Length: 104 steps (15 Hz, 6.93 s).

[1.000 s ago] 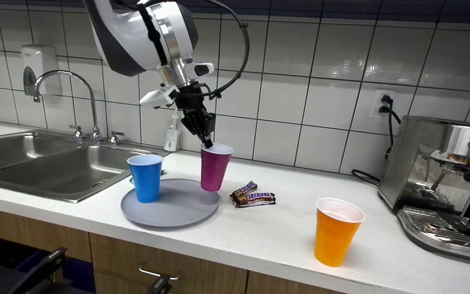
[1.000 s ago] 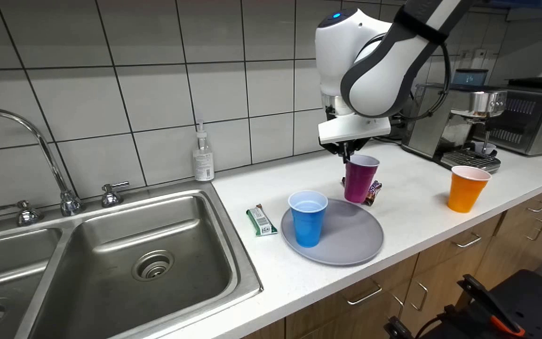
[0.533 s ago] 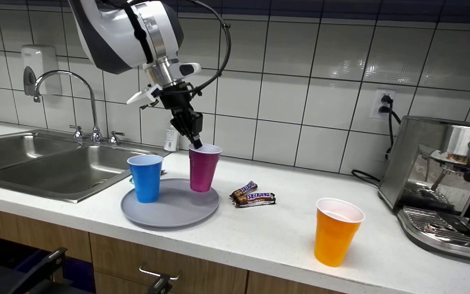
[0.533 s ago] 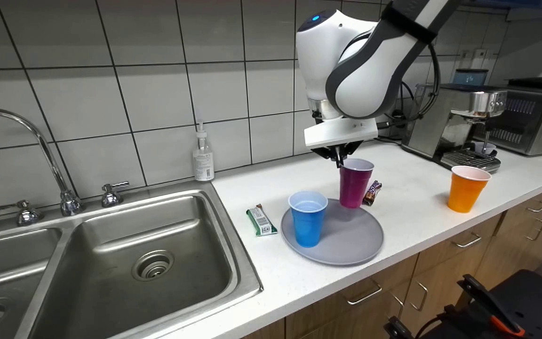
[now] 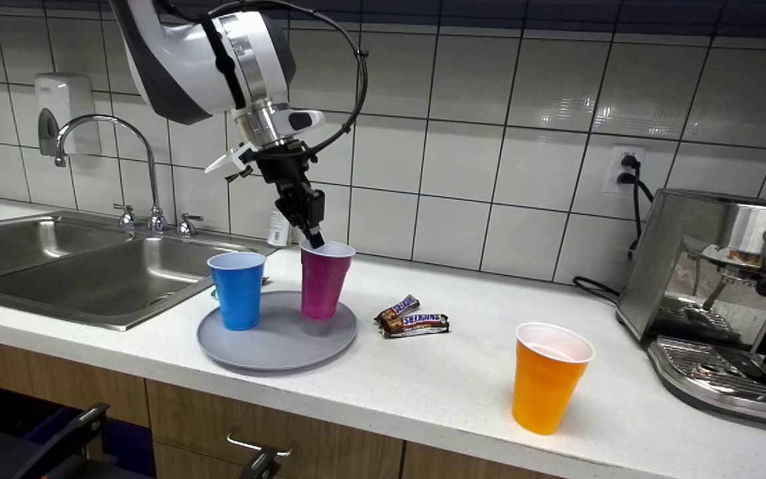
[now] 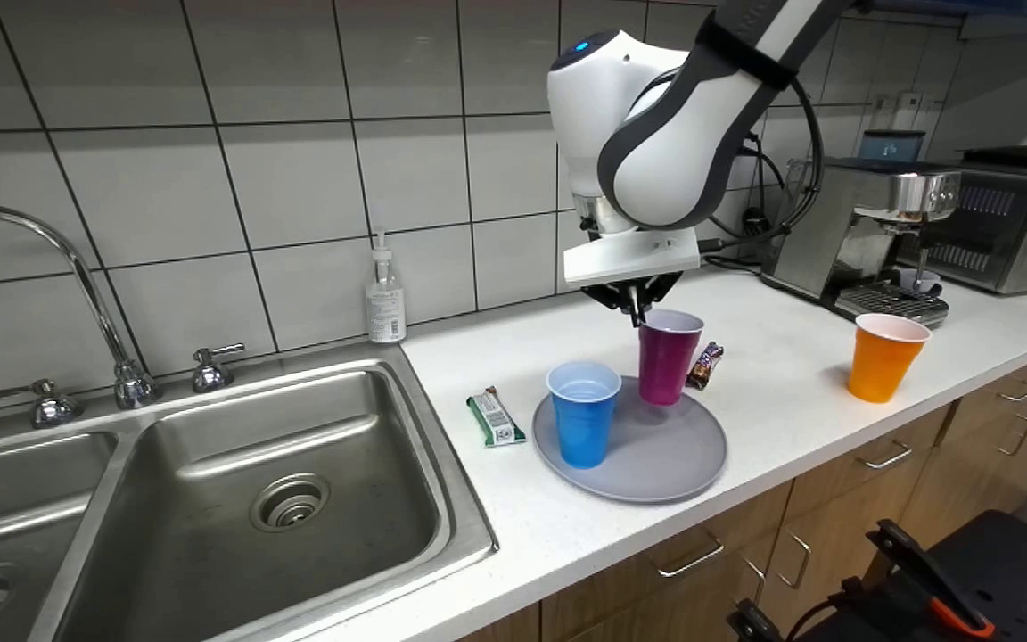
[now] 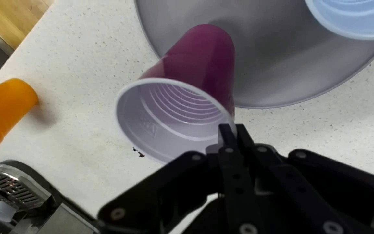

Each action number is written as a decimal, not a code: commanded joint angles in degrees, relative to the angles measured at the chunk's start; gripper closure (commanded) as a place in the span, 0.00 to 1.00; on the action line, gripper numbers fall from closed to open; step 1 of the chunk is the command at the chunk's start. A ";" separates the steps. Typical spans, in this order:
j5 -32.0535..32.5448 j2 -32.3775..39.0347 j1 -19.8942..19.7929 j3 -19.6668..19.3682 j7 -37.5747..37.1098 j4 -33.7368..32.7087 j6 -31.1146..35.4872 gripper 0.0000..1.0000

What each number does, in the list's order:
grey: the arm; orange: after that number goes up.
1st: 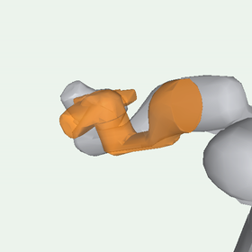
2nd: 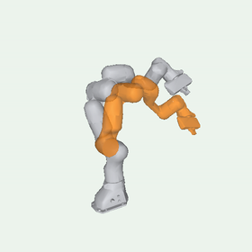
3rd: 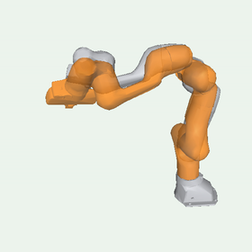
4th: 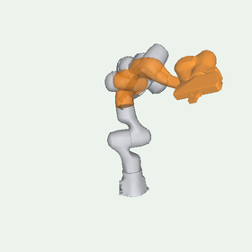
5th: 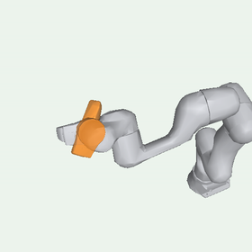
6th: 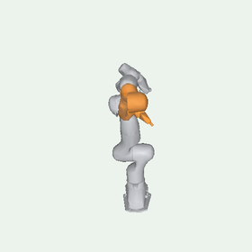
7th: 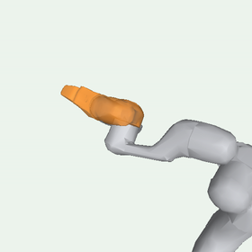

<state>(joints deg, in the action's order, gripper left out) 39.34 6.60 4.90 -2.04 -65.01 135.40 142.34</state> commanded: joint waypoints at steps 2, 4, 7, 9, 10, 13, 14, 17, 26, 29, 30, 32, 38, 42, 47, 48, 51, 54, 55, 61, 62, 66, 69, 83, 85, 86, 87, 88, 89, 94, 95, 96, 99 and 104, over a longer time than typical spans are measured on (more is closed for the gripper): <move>-1.70 1.65 0.23 0.46 -1.27 -2.49 -1.99 0.99; -1.16 2.16 0.40 0.27 -1.74 -2.95 -1.74 0.99; -1.42 2.80 0.45 0.19 -1.60 -3.56 -1.80 0.99; -1.40 3.21 0.52 0.10 -1.66 -3.93 -1.85 0.99; -0.59 3.54 0.67 -0.09 -2.43 -4.13 -1.62 0.99; 0.50 4.37 0.91 -0.42 -3.95 -4.59 -1.21 0.99; 0.74 4.59 0.95 -0.51 -4.54 -4.67 -0.97 0.99; 1.50 5.73 1.12 -0.78 -6.12 -5.47 -0.34 0.99; 2.42 8.86 1.69 -1.20 -9.37 -7.75 -0.22 0.99; 2.63 9.46 2.02 -1.43 -9.92 -8.22 -0.11 0.99; 2.73 9.45 2.12 -1.52 -10.12 -8.24 -0.20 0.99; 2.20 8.64 2.03 -1.52 -9.28 -7.79 -0.29 0.68; -0.29 4.23 0.29 -1.57 -5.77 -5.63 0.77 0.26; -2.83 1.25 -1.11 -1.59 -2.20 -4.21 1.76 0.00; -7.14 -2.82 -3.46 -1.94 9.36 -0.72 3.16 0.00; -7.92 -3.63 -4.05 -2.10 12.41 -0.05 3.43 0.00; -8.63 -5.30 -5.48 -3.04 18.67 1.36 3.21 0.00; -8.60 -7.10 -7.11 -4.05 22.61 2.85 2.87 0.00; -9.61 -7.57 -7.63 -4.26 24.50 3.29 2.70 0.00; -13.20 -9.99 -10.78 -5.95 32.55 5.06 3.23 0.00; -14.30 -10.45 -11.38 -6.26 34.83 5.32 3.20 0.00; -17.45 -11.07 -13.78 -7.99 43.60 5.98 4.66 0.00; -20.96 -10.25 -15.58 -9.77 51.47 5.26 7.38 0.00; -42.86 -4.45 -20.35 -16.01 93.26 -1.80 2.37 0.00; -42.45 -2.77 -21.13 -15.99 95.02 -2.74 2.87 0.00; -42.03 -2.05 -21.61 -15.95 95.73 -3.09 3.17 0.00; -41.87 -1.32 -22.07 -15.88 96.47 -3.50 3.24 0.00; -41.67 -0.63 -22.59 -15.85 97.37 -3.80 3.51 0.00; -41.56 -0.03 -23.02 -15.75 97.86 -4.22 3.53 0.00; -41.25 2.90 -24.90 -15.38 98.72 -5.80 4.35 0.00; -41.05 1.38 -24.48 -15.11 96.83 -3.98 4.24 0.00; -41.02 1.82 -24.70 -15.09 96.87 -4.25 4.32 0.00; -40.98 2.44 -24.88 -15.03 96.88 -4.74 4.33 0.00; -40.98 2.45 -24.88 -15.02 96.89 -4.82 4.33 0.00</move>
<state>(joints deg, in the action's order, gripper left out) -2.09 9.18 -18.89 -18.18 32.25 130.57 146.75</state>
